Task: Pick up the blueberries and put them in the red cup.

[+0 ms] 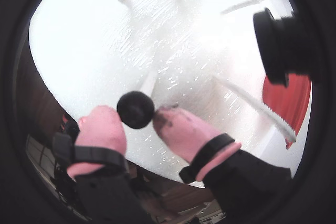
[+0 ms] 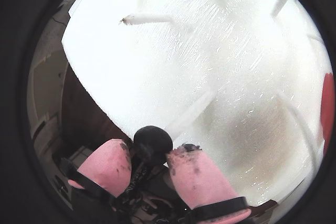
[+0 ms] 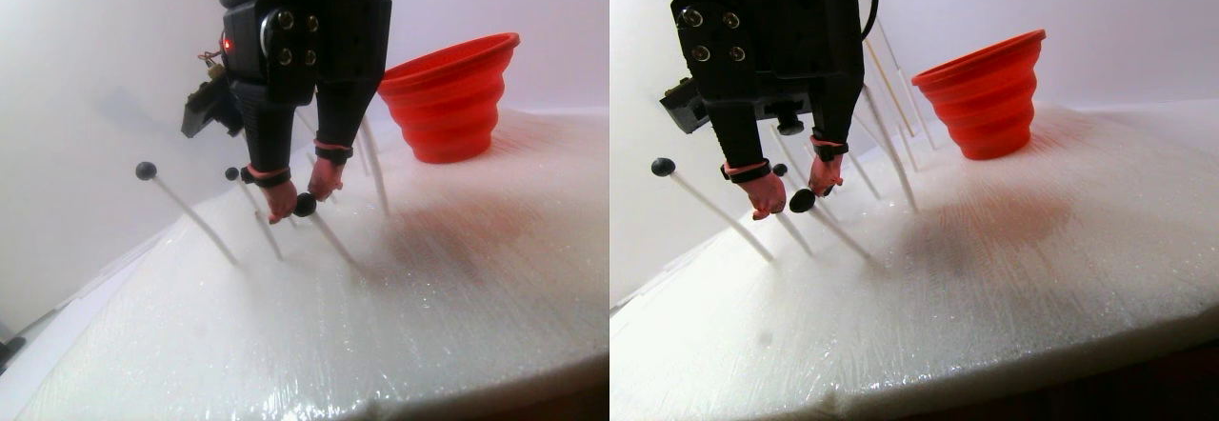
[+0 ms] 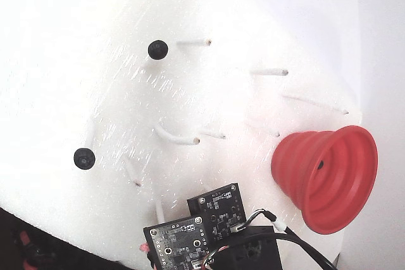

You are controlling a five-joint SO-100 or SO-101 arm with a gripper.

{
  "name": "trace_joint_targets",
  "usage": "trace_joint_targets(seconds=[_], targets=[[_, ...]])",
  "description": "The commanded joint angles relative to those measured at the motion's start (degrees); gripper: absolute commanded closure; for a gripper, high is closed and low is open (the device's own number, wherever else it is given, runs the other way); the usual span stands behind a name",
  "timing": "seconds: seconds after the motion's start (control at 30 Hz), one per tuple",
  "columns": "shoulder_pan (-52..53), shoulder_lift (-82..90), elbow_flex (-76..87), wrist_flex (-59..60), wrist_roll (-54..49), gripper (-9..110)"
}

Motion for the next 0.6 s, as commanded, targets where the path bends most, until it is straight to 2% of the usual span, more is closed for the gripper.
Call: trace_joint_targets(seconds=[0.0,0.57], targets=[[-0.70,3.16,0.26,-0.09,-0.09,88],[-0.62,-1.05,0.35,-4.48,0.00,87]])
